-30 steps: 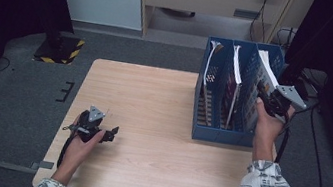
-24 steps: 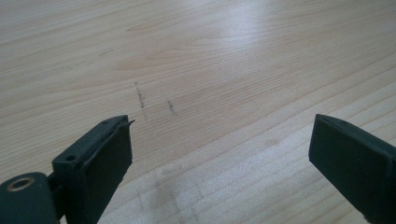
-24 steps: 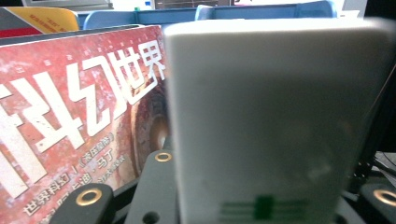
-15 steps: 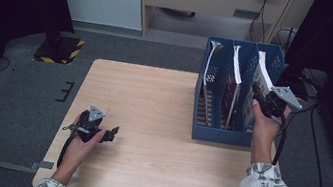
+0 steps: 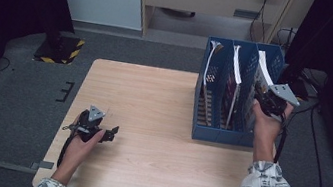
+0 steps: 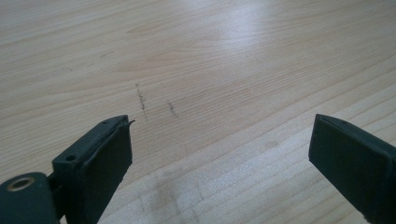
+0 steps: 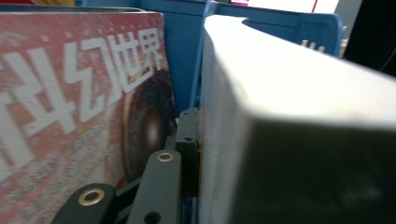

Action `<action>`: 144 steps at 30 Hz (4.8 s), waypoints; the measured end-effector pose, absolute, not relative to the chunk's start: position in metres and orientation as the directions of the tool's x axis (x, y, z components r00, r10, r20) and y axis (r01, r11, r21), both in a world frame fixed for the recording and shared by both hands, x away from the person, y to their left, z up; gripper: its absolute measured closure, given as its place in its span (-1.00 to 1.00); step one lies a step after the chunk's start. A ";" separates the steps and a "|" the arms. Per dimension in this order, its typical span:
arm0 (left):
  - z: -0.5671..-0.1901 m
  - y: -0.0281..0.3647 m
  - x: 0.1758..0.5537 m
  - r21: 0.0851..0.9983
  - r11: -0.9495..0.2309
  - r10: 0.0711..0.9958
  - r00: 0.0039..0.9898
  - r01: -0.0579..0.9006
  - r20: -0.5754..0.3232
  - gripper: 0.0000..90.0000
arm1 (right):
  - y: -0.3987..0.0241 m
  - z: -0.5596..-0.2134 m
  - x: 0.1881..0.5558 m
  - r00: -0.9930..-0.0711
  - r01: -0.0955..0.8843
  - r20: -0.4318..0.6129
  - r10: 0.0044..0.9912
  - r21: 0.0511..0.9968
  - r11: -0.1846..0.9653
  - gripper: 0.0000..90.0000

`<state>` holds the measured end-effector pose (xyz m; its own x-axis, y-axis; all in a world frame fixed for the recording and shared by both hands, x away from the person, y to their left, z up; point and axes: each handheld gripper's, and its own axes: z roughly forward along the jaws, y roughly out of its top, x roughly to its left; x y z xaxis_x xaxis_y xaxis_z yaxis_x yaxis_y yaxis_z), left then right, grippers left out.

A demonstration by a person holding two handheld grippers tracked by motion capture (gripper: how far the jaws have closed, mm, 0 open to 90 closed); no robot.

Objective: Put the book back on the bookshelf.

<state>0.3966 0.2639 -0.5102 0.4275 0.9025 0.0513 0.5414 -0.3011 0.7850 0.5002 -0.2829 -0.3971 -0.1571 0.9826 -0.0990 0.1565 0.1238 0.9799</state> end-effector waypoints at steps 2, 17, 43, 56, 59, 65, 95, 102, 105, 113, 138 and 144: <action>-0.510 0.264 0.397 0.787 -0.299 0.903 0.426 0.540 0.051 -0.87 | -0.284 -0.397 0.501 -0.155 0.154 -0.104 0.982 0.980 0.128 0.63; -0.511 0.266 0.399 0.786 -0.292 0.907 0.418 0.545 0.047 -0.86 | -0.284 -0.395 0.513 -0.127 0.123 -0.237 0.963 0.960 0.252 0.63; -0.510 0.265 0.398 0.787 -0.299 0.904 0.423 0.540 0.053 -0.86 | -0.281 -0.403 0.502 -0.164 0.126 -0.147 0.975 0.978 0.169 0.41; -0.510 0.265 0.398 0.788 -0.296 0.906 0.421 0.540 0.052 -0.86 | -0.282 -0.402 0.501 -0.193 0.142 -0.093 0.977 0.982 0.122 0.04; -0.510 0.265 0.398 0.786 -0.299 0.905 0.422 0.542 0.054 -0.86 | -0.281 -0.400 0.500 -0.209 0.148 -0.058 0.976 0.985 0.090 -0.04; -0.510 0.265 0.397 0.787 -0.298 0.905 0.423 0.539 0.053 -0.87 | -0.282 -0.399 0.498 -0.198 0.169 -0.049 0.979 0.982 0.083 -0.26; -0.511 0.264 0.396 0.786 -0.308 0.898 0.436 0.536 0.054 -0.88 | -0.289 -0.406 0.477 -0.210 0.252 -0.030 0.977 0.964 0.084 -0.76; -0.512 0.264 0.397 0.783 -0.307 0.898 0.438 0.541 0.050 -0.89 | -0.293 -0.405 0.471 -0.214 0.263 -0.021 0.977 0.962 0.078 -0.79; -0.512 0.264 0.396 0.783 -0.309 0.896 0.442 0.540 0.049 -0.89 | -0.295 -0.404 0.468 -0.216 0.267 -0.017 0.976 0.961 0.076 -0.80; -0.512 0.264 0.396 0.782 -0.308 0.897 0.440 0.541 0.049 -0.89 | -0.297 -0.404 0.467 -0.224 0.264 -0.014 0.974 0.962 0.074 -0.83; -0.511 0.267 0.396 0.789 -0.299 0.901 0.431 0.537 0.048 -0.89 | -0.300 -0.398 0.450 -0.240 0.264 -0.015 0.971 0.961 0.080 -0.83; -0.511 0.265 0.396 0.785 -0.306 0.899 0.435 0.538 0.053 -0.89 | -0.301 -0.399 0.444 -0.252 0.263 -0.015 0.968 0.961 0.084 -0.84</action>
<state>0.3962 0.2647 -0.5113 0.4349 0.8989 0.0527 0.5382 -0.3064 0.7851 0.4441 -0.3007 -0.3991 -0.2524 0.9675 -0.0150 0.2632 0.0836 0.9611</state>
